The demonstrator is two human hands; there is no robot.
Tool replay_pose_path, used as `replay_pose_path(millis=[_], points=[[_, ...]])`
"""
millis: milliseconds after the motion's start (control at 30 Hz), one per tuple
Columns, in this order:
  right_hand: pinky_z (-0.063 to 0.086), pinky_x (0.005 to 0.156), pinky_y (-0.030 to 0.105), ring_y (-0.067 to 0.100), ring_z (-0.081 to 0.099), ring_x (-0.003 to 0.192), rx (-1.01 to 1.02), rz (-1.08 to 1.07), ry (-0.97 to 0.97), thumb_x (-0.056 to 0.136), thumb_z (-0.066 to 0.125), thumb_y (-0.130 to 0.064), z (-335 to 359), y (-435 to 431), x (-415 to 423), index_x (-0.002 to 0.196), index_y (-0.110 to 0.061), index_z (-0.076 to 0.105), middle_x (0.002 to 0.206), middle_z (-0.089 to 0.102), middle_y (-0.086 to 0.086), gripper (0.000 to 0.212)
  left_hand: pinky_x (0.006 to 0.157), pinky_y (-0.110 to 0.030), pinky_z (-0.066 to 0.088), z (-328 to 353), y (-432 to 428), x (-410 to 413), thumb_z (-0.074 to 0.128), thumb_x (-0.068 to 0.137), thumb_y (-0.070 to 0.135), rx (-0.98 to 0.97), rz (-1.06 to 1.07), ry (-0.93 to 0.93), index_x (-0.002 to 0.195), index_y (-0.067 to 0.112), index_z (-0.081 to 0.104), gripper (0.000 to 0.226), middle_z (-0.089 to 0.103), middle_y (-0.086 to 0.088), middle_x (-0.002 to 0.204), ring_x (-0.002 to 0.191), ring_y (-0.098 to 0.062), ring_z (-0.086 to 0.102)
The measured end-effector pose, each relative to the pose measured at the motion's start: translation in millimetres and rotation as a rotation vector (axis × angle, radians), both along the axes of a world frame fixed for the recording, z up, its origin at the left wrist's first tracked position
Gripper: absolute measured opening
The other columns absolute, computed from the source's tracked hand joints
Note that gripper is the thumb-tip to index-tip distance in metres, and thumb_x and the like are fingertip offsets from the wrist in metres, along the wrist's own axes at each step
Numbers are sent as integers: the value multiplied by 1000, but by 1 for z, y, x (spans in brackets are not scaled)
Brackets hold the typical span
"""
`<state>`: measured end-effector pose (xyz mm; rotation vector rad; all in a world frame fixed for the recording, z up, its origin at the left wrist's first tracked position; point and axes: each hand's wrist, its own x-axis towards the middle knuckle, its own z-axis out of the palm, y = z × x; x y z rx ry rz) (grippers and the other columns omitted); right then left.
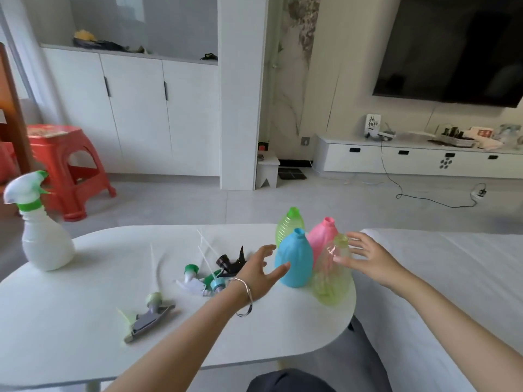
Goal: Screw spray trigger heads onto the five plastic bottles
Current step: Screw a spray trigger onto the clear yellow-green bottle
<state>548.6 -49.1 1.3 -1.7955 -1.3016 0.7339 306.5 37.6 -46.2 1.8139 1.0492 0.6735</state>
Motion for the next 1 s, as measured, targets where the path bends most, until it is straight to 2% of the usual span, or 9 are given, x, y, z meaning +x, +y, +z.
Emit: replay_pose_path(millis=[133,300,500,600,667,733,833,900,1000], points=[[37,96,25,17,50,121,29,11,-42,73,79,-22,-14,4,-7,128,-21,48,130,53,-1,63,84,-23,41,-9,-3,1,61,84,43,-36,-6,18,138,23,33,65,45,0,141,119,-15,48],[41,80,20,16,53,111,62,-7,-108,71,80,-26,-11,0,-11,124,-22,52,121,57,-3,60,82,-20,40,-9,0,-12,63,83,42,-13,3,28,138,20,36,64,48,-1,137,111,-14,52],[47,77,15,17,60,106,166,0,65,73,79,-23,16,-4,-37,123,-23,54,116,61,0,56,85,-19,39,0,-4,-27,66,79,47,-22,-41,-15,137,23,37,69,50,4,133,112,-12,53],[48,84,15,15,61,107,184,73,151,75,76,-16,26,8,-67,127,-19,52,121,61,5,57,90,-21,39,5,-7,-37,74,67,53,-20,-56,-32,137,27,34,85,48,9,128,117,-11,50],[50,79,15,12,63,101,177,125,220,77,74,-15,28,20,-93,125,-16,53,122,62,7,52,90,-15,39,8,-7,-51,79,61,52,10,-58,-39,135,29,36,89,51,13,124,112,-3,53],[51,70,13,6,65,92,160,181,296,79,72,-17,26,35,-121,123,-17,55,118,64,5,47,78,-1,40,9,-4,-70,83,58,49,58,-22,-69,126,32,42,81,58,19,113,97,13,57],[51,70,16,4,66,87,160,233,374,78,72,-19,18,56,-159,116,-22,57,111,64,0,41,72,3,39,9,6,-108,85,56,45,117,77,-102,114,42,44,70,60,25,104,90,22,55],[52,73,19,5,66,89,146,266,387,77,73,-23,11,67,-183,111,-27,58,109,65,-3,37,72,4,38,8,13,-137,86,58,42,140,112,-91,113,40,47,68,59,25,106,92,21,55],[53,75,20,8,65,95,107,340,387,80,71,-25,0,82,-215,114,-27,56,114,65,-2,38,77,-4,40,4,22,-181,84,59,44,145,155,-37,122,32,49,73,61,17,113,100,2,59]])
